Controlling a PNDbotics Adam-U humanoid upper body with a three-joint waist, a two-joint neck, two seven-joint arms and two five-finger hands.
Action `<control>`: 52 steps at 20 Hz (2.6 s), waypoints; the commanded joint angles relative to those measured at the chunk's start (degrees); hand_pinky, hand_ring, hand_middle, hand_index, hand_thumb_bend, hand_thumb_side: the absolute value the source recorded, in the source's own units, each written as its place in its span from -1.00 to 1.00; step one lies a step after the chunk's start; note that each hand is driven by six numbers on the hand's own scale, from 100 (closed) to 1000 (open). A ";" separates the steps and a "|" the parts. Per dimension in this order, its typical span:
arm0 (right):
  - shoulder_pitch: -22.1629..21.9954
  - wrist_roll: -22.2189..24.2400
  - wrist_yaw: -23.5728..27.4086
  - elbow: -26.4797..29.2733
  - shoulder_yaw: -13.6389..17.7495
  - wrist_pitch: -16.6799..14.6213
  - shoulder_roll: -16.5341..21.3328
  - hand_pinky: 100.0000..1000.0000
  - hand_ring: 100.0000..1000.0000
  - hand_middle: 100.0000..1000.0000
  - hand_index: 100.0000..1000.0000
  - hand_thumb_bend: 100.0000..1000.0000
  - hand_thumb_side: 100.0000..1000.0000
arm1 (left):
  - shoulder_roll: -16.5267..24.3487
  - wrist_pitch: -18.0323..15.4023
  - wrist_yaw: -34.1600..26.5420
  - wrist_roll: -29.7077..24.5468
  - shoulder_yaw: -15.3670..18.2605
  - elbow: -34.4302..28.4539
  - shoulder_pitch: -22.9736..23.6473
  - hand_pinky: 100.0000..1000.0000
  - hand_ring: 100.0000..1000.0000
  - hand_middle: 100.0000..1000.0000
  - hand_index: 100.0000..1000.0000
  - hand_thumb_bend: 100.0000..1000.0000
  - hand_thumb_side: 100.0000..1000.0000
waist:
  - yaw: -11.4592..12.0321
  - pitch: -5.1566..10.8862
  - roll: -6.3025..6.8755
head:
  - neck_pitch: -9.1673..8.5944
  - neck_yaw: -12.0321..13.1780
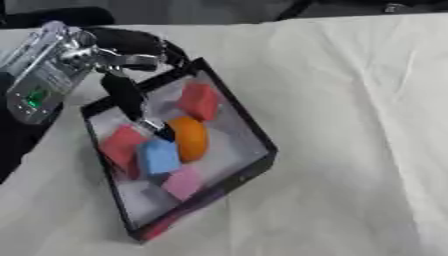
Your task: Pick up objects on the table and place them in the box.
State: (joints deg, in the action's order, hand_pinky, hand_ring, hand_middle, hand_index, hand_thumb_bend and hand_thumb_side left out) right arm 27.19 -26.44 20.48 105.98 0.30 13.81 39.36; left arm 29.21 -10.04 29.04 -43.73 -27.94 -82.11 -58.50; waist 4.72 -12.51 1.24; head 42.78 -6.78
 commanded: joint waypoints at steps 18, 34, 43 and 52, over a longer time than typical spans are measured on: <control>0.56 -0.76 0.03 1.11 1.14 -0.28 1.85 0.70 0.47 0.41 0.55 -1.00 -0.06 | 13.48 10.43 -7.55 10.05 16.35 -10.61 6.43 0.79 0.70 0.64 0.78 0.10 0.21 | 0.74 1.24 -0.61 | -1.23 -2.88; 2.24 -0.58 0.30 1.71 0.69 0.11 2.12 0.70 0.47 0.40 0.55 -1.00 -0.03 | 23.03 -0.90 5.39 8.10 19.60 10.56 5.88 0.77 0.74 0.63 0.75 0.41 -0.68 | -2.53 -1.26 0.00 | -4.05 0.80; 3.63 -0.24 0.37 1.54 0.21 0.51 2.06 0.70 0.47 0.40 0.55 -1.00 -0.01 | 21.55 -6.29 18.35 6.88 19.88 20.47 3.81 0.77 0.79 0.64 0.74 0.53 -0.72 | -5.32 -2.94 0.21 | -6.04 1.37; 3.75 -0.11 0.38 1.32 0.06 0.70 1.73 0.70 0.47 0.40 0.55 -1.00 -0.01 | 21.02 -8.29 21.43 3.75 19.18 21.32 4.01 0.78 0.81 0.63 0.74 0.65 -0.66 | -5.72 -2.79 -0.38 | -6.37 2.62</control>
State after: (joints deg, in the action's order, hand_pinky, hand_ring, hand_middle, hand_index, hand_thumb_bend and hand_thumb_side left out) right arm 30.23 -26.50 20.78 106.55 -0.05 14.43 39.43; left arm 48.83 -18.09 50.02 -39.68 -9.04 -60.38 -53.50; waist -1.03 -15.74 1.22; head 37.13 -4.65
